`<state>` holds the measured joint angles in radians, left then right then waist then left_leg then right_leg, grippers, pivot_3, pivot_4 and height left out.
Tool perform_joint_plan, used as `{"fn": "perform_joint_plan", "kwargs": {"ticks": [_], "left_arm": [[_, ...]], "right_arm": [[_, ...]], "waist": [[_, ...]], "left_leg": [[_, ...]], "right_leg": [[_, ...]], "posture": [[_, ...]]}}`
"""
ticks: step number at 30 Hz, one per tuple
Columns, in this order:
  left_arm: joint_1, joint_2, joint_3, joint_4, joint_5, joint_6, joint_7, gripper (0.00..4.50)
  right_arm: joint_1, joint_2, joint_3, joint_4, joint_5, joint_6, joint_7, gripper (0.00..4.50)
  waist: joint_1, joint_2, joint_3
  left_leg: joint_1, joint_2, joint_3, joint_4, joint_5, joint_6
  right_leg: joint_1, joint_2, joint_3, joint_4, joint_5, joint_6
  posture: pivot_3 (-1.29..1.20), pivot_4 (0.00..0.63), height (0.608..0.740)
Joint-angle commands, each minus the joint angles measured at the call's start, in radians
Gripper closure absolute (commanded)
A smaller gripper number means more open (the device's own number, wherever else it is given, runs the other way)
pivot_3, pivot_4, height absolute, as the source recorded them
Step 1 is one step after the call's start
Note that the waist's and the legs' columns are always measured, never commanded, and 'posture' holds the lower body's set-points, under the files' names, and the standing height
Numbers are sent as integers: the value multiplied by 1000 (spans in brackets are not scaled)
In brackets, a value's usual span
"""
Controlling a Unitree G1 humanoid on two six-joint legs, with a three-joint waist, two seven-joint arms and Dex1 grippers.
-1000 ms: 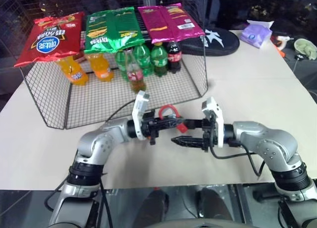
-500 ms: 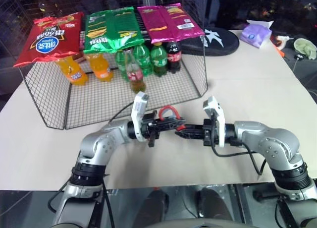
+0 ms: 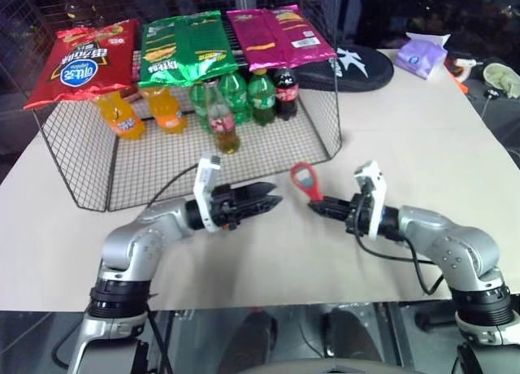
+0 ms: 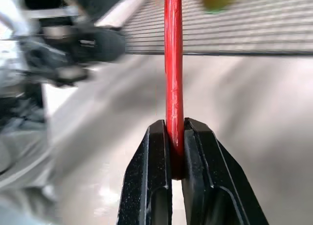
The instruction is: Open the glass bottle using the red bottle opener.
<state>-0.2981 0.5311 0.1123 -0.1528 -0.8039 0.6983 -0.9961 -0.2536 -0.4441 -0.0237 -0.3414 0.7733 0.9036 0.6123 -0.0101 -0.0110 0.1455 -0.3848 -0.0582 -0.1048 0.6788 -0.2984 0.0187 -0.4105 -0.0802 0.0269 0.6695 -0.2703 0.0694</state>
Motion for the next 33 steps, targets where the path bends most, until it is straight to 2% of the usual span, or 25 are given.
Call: {"fn": "perform_joint_plan", "kwargs": {"ticks": [1, 3, 6, 9, 10, 12, 13, 22, 28, 33], "left_arm": [[-61, -49, 84, 17, 84, -161, 135, 1929], [-99, -85, 93, 59, 154, -251, 202, 1929], [-172, -114, 73, 195, 351, -466, 324, 1929], [-224, -133, 56, 305, 477, -652, 383, 1929], [-235, -141, 53, 325, 496, -691, 393, 1405], [-249, -151, 48, 353, 520, -748, 405, 643], [-252, -158, 53, 359, 529, -770, 422, 17], [-296, -177, 69, 443, 578, -852, 540, 17], [-404, -189, 49, 631, 651, -908, 623, 17], [-497, -195, 49, 816, 662, -917, 629, 17]], "right_arm": [[34, -17, -114, 16, -21, -75, -31, 4500], [44, -14, -137, 30, -37, -104, -42, 4500], [35, -2, -150, 54, -80, -179, -46, 4500], [25, 5, -136, 65, -97, -203, -43, 4500], [23, 8, -130, 66, -100, -206, -44, 4500], [19, 14, -124, 65, -104, -210, -46, 4500], [19, 16, -122, 65, -106, -212, -47, 4500], [28, 18, -115, 69, -123, -229, -45, 4500], [27, 33, -104, 74, -140, -241, -48, 4500], [32, 46, -101, 71, -149, -248, -53, 4500]], "waist": [[2, 0, 0], [5, 0, 0], [-2, 0, 0], [-5, 0, 0], [-5, 0, 0], [-4, 0, 0], [-4, 0, 0], [-3, 0, 0], [-3, 0, 0], [-4, 0, 0]], "left_leg": [[0, 0, 0, 0, 0, 0], [0, 0, 0, 0, 0, 0], [0, 0, 1, 0, 0, 0], [0, 0, 2, 0, 0, 0], [0, 0, 2, -1, 0, 0], [0, -1, 2, -1, 0, 0], [-1, -1, 2, -1, 0, 0], [-1, -1, 2, 0, 0, 0], [-1, -1, 2, 0, 0, 0], [-1, -2, 2, 0, 0, 0]], "right_leg": [[0, 0, 0, 0, 0, 0], [0, 0, 0, 0, 0, 0], [0, 0, 0, 0, 0, 0], [0, 1, 1, 0, 0, 0], [0, 0, 1, 0, 0, 0], [-1, 0, 1, 0, 0, 0], [-1, 0, 1, 0, 0, 0], [-1, 0, 1, 0, 0, 0], [-1, 0, 1, 1, 0, 0], [-1, 0, 0, 1, 0, 0]], "posture": [[0, 150, 740], [0, 150, 740], [0, 150, 740], [0, 150, 740], [0, 150, 740], [0, 150, 740], [0, 150, 740], [0, 150, 740], [0, 150, 740], [0, 150, 740]]}}
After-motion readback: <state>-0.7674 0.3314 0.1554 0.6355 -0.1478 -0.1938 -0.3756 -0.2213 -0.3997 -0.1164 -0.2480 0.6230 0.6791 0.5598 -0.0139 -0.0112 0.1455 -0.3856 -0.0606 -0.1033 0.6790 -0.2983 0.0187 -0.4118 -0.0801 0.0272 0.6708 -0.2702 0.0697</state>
